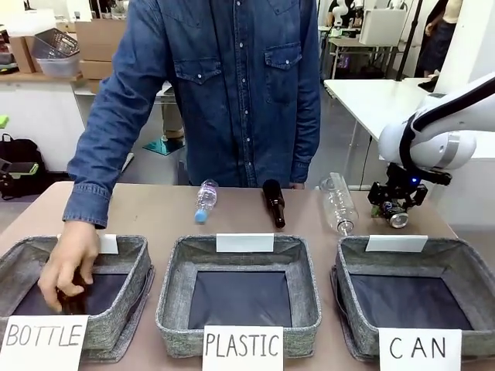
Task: Sort the can waste into the basket.
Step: Pick up the can waste from the table and place it in the right Fabric basket.
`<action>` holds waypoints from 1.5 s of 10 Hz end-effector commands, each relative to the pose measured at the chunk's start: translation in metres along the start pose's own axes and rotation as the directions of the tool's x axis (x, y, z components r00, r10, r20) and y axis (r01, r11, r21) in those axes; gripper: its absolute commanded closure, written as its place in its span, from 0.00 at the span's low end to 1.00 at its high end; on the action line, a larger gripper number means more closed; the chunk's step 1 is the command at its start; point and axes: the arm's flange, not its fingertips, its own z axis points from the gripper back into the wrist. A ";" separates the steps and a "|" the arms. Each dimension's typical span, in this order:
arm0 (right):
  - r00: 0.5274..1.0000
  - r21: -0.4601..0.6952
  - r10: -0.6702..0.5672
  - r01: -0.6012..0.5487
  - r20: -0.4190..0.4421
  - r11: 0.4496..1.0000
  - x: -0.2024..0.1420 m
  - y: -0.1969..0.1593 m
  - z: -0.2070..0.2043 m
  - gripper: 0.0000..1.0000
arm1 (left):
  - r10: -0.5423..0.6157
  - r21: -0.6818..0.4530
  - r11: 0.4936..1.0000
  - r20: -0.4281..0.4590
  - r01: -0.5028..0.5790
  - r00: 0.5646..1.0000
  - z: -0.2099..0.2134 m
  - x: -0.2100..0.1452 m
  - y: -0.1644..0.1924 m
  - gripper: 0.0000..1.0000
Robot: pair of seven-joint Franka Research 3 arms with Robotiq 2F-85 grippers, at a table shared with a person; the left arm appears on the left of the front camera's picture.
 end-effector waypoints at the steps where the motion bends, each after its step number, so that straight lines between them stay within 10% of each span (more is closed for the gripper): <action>1: 1.000 -0.042 -0.015 0.016 0.019 0.999 0.002 0.005 0.006 1.00 | -0.022 -0.020 1.000 0.007 0.022 1.000 -0.002 0.001 -0.002 0.00; 4: 1.000 -0.039 -0.001 0.001 0.001 0.999 0.002 0.004 0.005 0.88 | -0.022 -0.020 1.000 0.007 0.022 1.000 -0.002 0.001 -0.002 0.00; 10: 1.000 -0.019 -0.006 0.006 -0.007 1.000 0.002 0.002 0.007 1.00 | -0.022 -0.020 1.000 0.007 0.022 1.000 -0.002 0.001 -0.002 0.00; 15: 0.980 0.209 0.190 -0.197 0.051 0.958 -0.095 -0.033 0.168 1.00 | -0.022 -0.020 1.000 0.007 0.022 1.000 -0.002 0.001 -0.002 0.00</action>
